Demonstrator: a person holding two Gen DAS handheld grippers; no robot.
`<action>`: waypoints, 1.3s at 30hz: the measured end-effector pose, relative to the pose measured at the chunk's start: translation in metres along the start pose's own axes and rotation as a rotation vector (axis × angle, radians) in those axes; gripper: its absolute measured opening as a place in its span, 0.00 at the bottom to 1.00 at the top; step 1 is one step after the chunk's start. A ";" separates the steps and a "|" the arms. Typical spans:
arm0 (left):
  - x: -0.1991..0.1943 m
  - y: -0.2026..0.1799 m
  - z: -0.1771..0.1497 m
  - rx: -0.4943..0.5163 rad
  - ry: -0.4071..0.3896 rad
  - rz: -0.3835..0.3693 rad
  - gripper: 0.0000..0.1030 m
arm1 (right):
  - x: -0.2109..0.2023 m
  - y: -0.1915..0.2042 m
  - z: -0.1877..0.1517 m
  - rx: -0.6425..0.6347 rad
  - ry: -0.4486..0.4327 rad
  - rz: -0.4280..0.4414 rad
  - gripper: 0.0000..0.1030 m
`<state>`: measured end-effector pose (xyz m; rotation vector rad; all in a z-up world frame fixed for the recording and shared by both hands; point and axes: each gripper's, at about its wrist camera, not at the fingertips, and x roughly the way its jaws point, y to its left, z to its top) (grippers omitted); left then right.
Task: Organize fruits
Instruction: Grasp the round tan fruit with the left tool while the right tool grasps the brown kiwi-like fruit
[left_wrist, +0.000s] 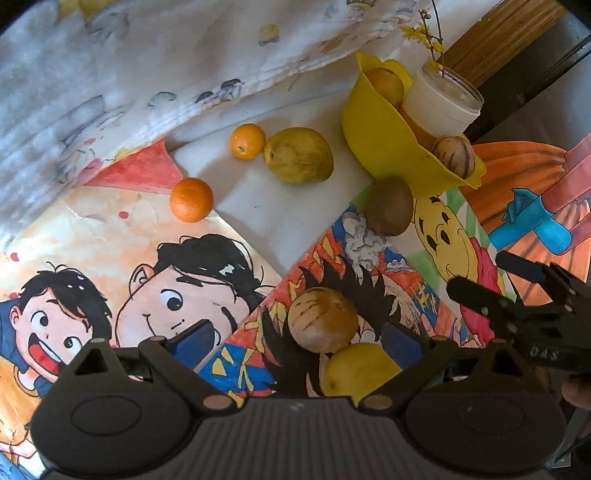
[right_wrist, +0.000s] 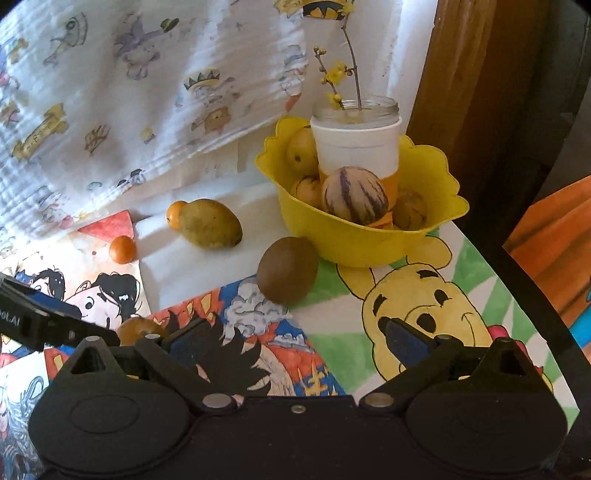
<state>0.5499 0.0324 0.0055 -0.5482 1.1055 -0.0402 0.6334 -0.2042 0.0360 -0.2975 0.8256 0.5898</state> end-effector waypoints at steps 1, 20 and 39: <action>0.001 0.000 0.000 -0.002 0.002 -0.001 0.96 | 0.003 -0.001 0.001 0.001 -0.001 0.001 0.97; 0.025 -0.006 0.004 -0.080 0.050 -0.035 0.65 | 0.077 -0.004 0.024 0.170 -0.009 0.083 0.77; 0.039 -0.011 0.008 -0.107 0.055 -0.020 0.50 | 0.101 -0.002 0.018 0.221 0.002 0.056 0.53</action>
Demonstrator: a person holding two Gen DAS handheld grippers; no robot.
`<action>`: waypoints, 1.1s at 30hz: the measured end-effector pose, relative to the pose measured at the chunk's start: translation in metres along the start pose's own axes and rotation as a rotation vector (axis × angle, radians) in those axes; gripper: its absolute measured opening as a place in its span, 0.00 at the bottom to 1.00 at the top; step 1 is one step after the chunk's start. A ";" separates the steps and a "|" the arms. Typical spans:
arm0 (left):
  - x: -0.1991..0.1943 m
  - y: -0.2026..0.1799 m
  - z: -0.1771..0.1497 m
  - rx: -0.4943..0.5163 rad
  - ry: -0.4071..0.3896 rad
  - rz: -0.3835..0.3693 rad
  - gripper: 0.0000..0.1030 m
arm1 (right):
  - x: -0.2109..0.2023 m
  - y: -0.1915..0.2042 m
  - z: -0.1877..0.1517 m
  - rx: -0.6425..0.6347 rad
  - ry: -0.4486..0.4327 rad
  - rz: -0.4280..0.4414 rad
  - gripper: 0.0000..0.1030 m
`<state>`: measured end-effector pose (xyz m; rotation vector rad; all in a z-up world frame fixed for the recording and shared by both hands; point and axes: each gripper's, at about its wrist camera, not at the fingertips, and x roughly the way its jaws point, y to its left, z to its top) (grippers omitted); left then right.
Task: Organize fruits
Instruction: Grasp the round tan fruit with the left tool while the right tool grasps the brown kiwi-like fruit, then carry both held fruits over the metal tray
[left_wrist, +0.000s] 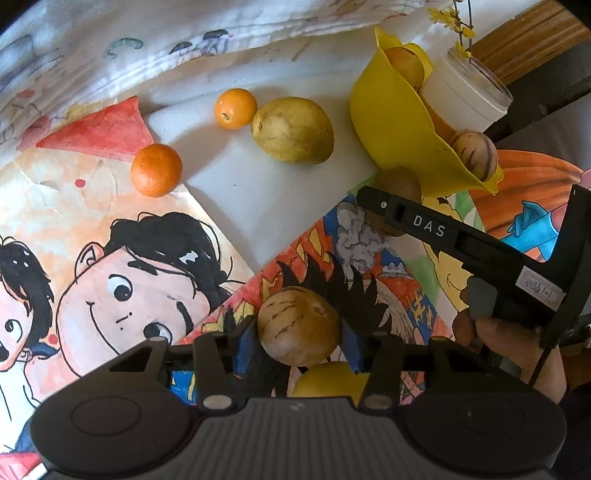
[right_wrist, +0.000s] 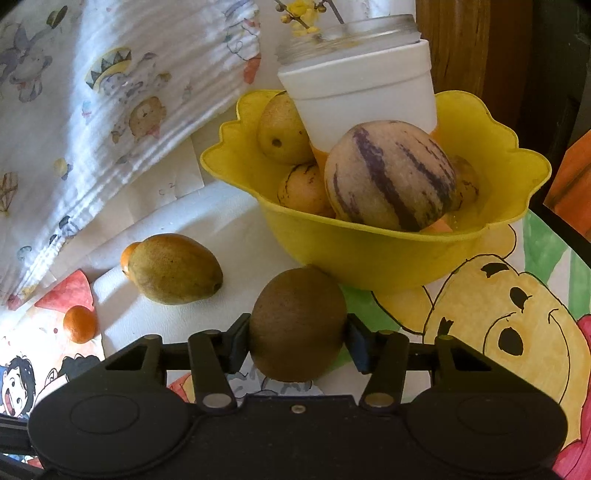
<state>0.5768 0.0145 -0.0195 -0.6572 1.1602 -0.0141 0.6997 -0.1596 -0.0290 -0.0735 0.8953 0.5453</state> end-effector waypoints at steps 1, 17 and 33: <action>0.000 0.000 0.000 0.001 -0.002 0.001 0.50 | -0.001 -0.001 -0.001 0.002 -0.001 0.002 0.53; -0.004 -0.012 -0.007 0.142 -0.046 0.026 0.47 | -0.032 -0.007 -0.028 0.038 0.015 0.069 0.52; -0.051 -0.026 -0.027 0.225 -0.193 -0.030 0.47 | -0.125 0.000 -0.045 0.104 -0.103 0.091 0.52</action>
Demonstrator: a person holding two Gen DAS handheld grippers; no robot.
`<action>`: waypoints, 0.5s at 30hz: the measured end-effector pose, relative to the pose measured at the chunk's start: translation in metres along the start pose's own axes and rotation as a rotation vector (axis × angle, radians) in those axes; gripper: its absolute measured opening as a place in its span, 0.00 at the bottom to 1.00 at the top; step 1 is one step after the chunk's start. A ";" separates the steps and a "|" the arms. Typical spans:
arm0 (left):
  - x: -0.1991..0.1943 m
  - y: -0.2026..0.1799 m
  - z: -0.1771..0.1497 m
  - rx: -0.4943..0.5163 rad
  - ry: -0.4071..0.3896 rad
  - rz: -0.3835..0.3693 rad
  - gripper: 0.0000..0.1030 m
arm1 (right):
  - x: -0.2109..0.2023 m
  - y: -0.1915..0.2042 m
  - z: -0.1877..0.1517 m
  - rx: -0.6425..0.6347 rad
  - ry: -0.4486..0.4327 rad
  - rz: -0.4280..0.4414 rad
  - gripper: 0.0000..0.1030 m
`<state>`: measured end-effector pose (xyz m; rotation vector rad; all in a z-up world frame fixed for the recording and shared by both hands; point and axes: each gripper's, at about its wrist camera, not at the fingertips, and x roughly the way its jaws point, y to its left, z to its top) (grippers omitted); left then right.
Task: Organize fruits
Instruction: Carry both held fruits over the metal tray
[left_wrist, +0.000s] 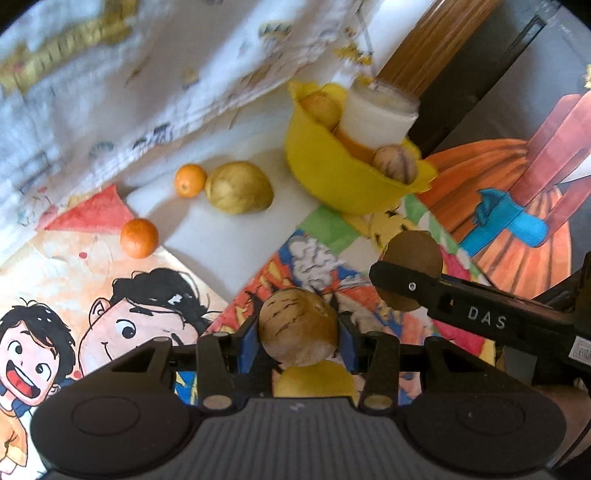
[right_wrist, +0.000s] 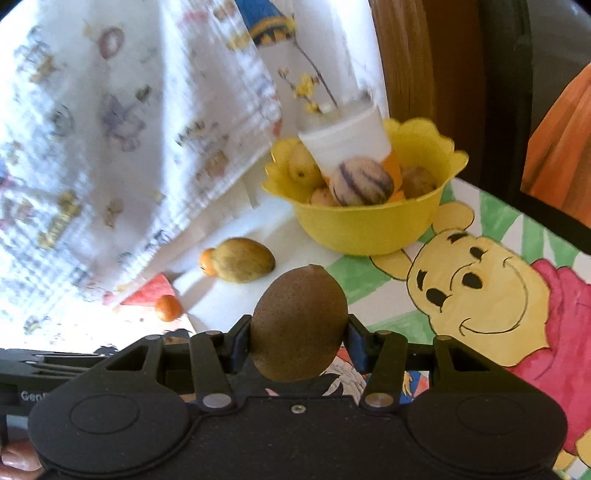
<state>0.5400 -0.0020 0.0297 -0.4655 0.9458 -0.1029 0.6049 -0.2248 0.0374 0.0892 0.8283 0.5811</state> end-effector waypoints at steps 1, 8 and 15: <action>-0.005 -0.001 0.000 0.001 -0.012 -0.007 0.47 | -0.008 0.001 0.001 0.000 -0.009 0.004 0.52; -0.051 -0.016 -0.009 -0.001 -0.066 -0.035 0.47 | -0.070 0.018 -0.002 -0.007 -0.066 0.018 0.52; -0.101 -0.023 -0.028 0.071 -0.058 -0.104 0.47 | -0.142 0.040 -0.035 0.055 -0.117 -0.037 0.52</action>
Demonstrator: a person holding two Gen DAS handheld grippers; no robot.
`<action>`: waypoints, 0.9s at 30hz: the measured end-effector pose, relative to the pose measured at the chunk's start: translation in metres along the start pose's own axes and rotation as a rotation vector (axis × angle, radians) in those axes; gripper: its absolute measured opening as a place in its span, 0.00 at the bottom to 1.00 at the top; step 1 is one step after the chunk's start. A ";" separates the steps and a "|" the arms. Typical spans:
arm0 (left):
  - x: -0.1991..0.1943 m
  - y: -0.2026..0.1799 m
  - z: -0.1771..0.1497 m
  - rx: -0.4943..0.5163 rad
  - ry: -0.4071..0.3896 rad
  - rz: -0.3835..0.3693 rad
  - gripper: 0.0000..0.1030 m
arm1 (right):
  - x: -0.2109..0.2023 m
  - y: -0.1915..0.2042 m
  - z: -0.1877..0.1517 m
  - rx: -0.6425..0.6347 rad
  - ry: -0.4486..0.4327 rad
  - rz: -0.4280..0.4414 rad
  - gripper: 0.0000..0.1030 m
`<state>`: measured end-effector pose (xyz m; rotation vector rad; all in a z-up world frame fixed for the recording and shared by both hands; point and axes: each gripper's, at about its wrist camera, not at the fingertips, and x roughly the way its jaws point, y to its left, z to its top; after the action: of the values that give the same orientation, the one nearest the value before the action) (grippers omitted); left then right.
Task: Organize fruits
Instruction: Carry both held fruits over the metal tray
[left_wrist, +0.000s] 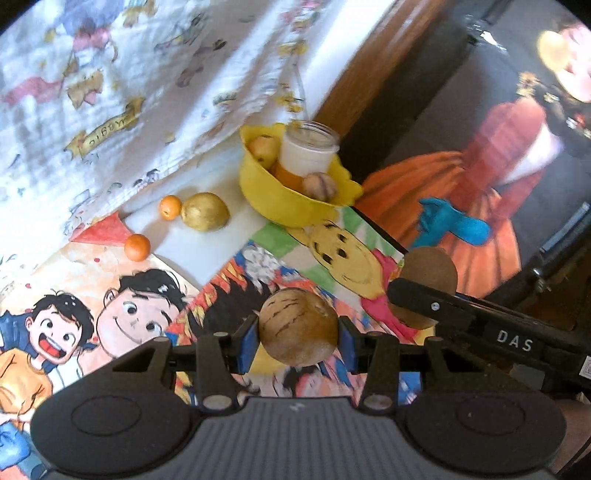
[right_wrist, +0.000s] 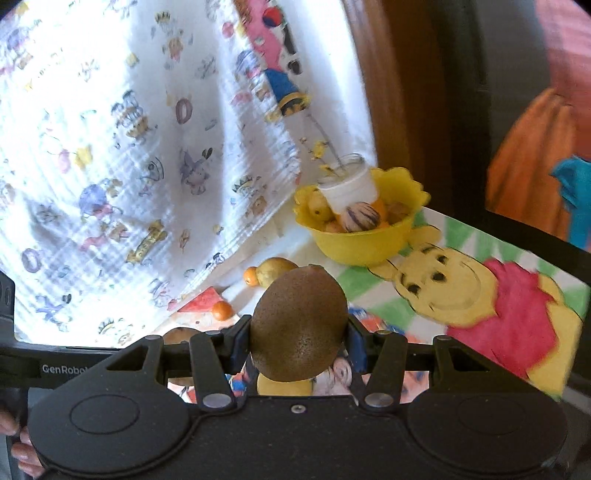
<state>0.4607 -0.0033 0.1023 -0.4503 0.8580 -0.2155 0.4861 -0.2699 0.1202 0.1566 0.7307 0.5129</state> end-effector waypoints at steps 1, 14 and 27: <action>-0.005 -0.001 -0.003 0.011 0.011 -0.015 0.47 | -0.013 0.002 -0.008 0.026 -0.006 -0.019 0.52; -0.045 -0.007 -0.079 0.257 0.280 -0.161 0.47 | -0.097 0.022 -0.148 0.260 0.059 -0.249 0.52; -0.004 -0.014 -0.158 0.396 0.479 -0.130 0.47 | -0.069 0.011 -0.213 0.305 0.158 -0.317 0.52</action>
<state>0.3366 -0.0610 0.0216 -0.0778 1.2218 -0.6184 0.2949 -0.3029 0.0076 0.2814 0.9673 0.1097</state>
